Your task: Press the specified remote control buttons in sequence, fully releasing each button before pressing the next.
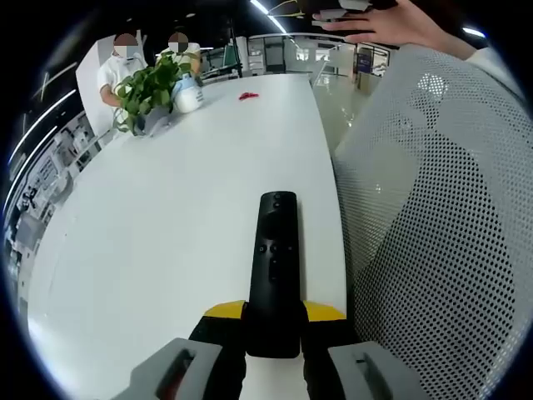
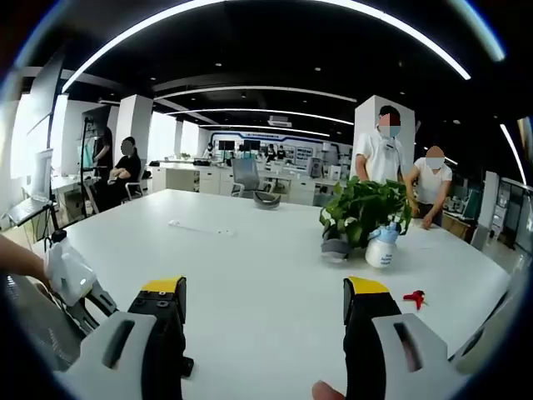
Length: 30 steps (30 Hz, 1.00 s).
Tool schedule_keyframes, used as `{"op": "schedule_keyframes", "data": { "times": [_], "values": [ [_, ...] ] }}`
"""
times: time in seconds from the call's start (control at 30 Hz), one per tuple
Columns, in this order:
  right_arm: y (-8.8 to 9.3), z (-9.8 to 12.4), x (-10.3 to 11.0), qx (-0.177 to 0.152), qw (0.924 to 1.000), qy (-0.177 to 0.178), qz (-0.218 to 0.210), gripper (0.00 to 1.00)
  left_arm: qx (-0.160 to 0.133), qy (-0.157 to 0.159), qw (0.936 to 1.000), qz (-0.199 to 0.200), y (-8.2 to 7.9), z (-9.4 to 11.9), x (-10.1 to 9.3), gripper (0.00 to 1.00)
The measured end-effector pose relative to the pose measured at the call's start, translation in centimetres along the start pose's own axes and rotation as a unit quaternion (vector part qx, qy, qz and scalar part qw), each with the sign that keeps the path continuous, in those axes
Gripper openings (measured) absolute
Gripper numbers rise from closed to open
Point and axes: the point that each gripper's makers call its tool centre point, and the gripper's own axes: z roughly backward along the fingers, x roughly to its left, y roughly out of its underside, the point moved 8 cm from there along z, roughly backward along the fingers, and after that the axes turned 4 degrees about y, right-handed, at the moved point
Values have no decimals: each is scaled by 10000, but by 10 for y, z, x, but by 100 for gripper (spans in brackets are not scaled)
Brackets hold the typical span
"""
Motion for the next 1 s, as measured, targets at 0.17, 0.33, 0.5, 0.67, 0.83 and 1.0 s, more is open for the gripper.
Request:
{"op": "schedule_keyframes", "data": {
  "times": [0.17, 0.33, 0.5, 0.67, 0.83, 1.0],
  "values": [
    [6, -1, -1, 304, 9995, 46, -47, 78, -1, 9, 10000, 32, 0, 0, 0, 24],
    [10, -1, -2, 567, 9983, -3, -157, 73, 28, 17, 10000, 92, 0, 0, 1, 24],
    [12, -1, -1, 689, 9975, -10, -159, 72, 55, -11, 9999, 116, 0, 1, 4, 24],
    [13, -2, 0, 728, 9973, -41, -108, 70, 22, -47, 9998, 210, 3, 3, 11, 24],
    [13, -1, 1, 747, 9971, -124, -123, 69, 44, -55, 9998, 211, 5, 4, 16, 24],
    [13, -1, 1, 740, 9971, -136, -93, 69, 58, -22, 9998, 205, 5, 4, 20, 24]
  ]
}}
